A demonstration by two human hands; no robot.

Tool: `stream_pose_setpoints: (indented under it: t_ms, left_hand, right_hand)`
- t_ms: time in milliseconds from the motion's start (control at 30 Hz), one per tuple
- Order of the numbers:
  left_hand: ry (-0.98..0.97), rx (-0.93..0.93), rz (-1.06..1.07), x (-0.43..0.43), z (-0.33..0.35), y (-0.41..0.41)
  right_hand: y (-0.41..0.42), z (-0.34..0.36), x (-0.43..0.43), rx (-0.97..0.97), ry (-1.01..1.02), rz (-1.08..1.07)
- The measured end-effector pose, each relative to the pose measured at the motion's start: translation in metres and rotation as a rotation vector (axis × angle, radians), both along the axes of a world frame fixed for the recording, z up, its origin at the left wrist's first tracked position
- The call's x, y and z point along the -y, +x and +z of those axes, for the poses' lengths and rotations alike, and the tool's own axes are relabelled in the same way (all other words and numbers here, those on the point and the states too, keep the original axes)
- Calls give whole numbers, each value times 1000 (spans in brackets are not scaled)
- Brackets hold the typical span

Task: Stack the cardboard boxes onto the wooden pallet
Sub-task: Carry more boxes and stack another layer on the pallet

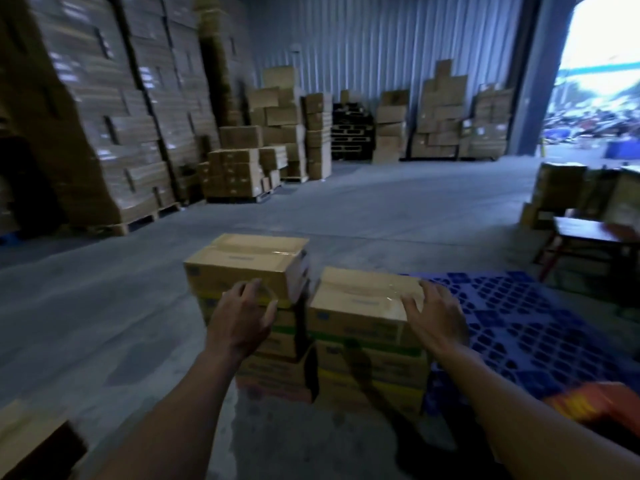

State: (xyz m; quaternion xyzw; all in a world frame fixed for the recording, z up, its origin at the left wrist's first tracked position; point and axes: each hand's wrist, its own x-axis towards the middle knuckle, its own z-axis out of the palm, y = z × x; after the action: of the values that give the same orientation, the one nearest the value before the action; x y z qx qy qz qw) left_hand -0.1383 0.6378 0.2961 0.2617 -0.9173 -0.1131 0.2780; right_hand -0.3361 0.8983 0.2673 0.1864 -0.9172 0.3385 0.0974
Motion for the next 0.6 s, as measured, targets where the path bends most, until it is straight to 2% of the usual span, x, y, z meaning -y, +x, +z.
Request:
stream_pose_setpoints:
  t_ms: [267,600]
  left_hand:
    - [176,158,-156,7,-65,-157]
    - [358,366,-162,106,-177,-309]
  right_hand:
    - [-120,-54,-3,184,73,-125]
    - [-230,-165,56,479,113,-230]
